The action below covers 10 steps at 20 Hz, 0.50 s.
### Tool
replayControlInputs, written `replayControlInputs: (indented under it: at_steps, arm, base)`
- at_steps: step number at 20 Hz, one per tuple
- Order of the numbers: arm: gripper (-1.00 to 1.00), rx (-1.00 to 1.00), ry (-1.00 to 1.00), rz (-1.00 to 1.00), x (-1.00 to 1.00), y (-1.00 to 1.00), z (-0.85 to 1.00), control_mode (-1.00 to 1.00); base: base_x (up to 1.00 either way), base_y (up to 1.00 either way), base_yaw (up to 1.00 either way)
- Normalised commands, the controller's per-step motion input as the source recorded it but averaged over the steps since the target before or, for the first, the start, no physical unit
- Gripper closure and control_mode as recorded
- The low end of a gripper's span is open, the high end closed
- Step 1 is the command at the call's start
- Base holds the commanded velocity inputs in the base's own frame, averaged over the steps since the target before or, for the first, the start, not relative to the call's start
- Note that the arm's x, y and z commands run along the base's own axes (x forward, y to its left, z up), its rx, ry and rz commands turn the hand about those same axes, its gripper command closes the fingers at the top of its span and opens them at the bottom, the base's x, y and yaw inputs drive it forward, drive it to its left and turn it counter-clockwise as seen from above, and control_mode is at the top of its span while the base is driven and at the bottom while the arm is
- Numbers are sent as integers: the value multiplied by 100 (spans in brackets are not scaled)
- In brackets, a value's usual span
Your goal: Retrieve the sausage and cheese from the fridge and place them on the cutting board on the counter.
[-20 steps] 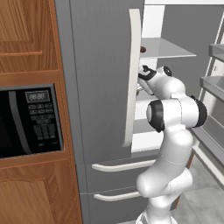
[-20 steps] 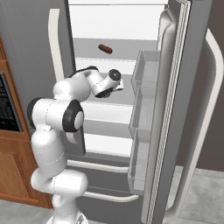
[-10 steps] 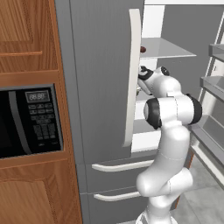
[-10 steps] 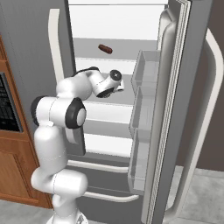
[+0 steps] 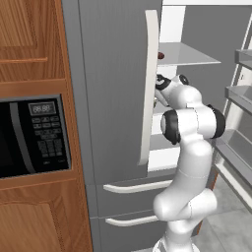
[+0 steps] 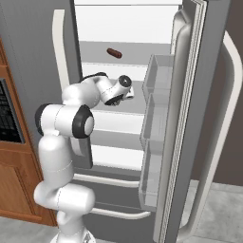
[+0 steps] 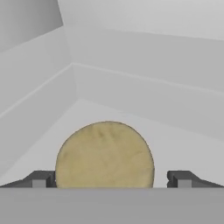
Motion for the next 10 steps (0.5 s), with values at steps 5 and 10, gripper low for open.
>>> replayControlInputs:
  at_steps: [5,10]
  arm:
    - [-100,0,1,0,2,10,-12,-100]
    - [100,0,2,0,0,4,-16,-100]
  base:
    - [0,0,0]
    - [0,0,0]
